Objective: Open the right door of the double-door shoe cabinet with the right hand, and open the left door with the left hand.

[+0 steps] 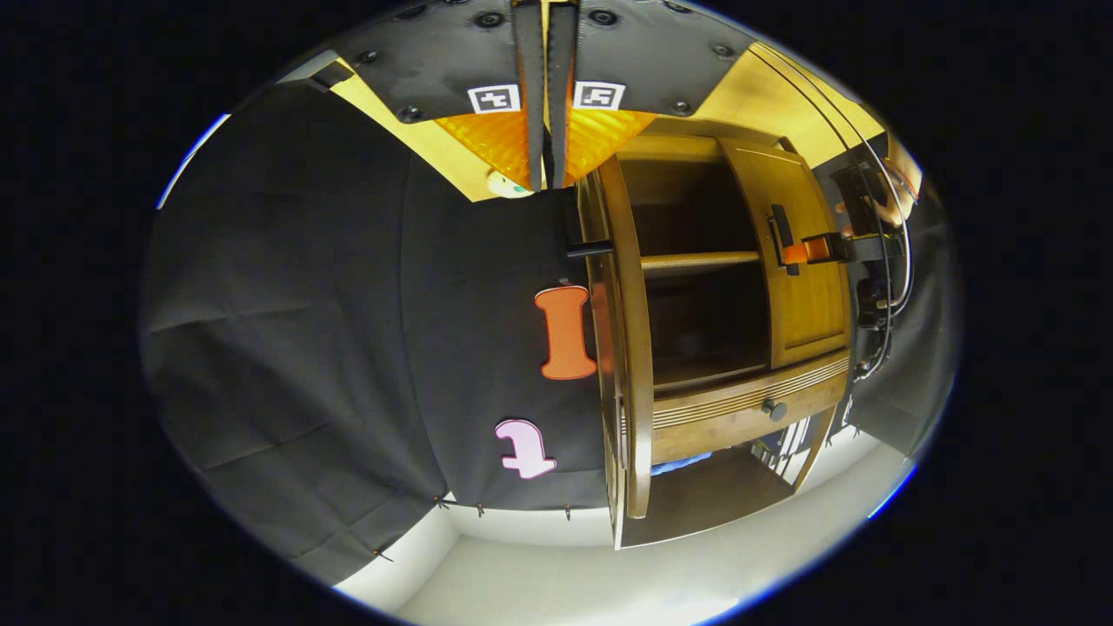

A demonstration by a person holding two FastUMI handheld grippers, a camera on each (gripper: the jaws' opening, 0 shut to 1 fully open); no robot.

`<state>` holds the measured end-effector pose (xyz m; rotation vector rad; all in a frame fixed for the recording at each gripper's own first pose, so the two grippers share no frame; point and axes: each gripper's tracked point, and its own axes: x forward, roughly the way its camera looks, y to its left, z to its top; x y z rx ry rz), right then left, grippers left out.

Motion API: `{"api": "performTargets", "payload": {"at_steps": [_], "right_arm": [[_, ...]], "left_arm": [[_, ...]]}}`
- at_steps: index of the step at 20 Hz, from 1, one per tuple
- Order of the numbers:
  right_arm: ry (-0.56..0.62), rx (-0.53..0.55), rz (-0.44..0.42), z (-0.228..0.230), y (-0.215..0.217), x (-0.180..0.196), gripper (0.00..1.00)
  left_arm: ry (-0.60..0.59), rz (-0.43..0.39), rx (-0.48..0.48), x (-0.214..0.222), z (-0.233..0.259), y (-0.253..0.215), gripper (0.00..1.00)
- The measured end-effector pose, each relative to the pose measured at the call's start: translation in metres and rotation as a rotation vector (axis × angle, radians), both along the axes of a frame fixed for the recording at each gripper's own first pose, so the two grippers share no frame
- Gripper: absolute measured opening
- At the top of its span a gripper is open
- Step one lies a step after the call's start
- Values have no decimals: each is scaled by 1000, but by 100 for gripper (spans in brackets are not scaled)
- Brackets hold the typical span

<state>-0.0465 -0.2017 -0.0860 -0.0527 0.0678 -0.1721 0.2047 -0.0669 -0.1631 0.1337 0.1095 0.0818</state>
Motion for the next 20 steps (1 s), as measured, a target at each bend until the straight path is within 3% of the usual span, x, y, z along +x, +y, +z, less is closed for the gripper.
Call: {"api": "performTargets", "payload": {"at_steps": [1,5,8,9,11,14,17,20], "right_arm": [[-7,0,-7,4,-2,-4,15],[-59,-65,-91,19,-25,-10,58],[-58,-33,-66,21,-20,-13,89],[-56,-35,-66,20,-20,-14,93],[-51,-43,-67,19,-21,-14,100],[-57,-29,-60,18,-19,-17,100],[-74,-9,-31,22,-13,-21,98],[-84,-9,2,25,-1,-25,100]], "left_arm": [[8,2,-1,4,-4,2,92],[38,11,-21,18,-20,9,92],[38,22,-21,25,-25,12,92],[36,19,-16,26,-26,12,94],[25,7,6,29,-23,9,91],[-5,3,45,32,-16,8,87],[-3,-15,29,34,-19,2,72],[21,3,3,36,-28,5,71]]}}
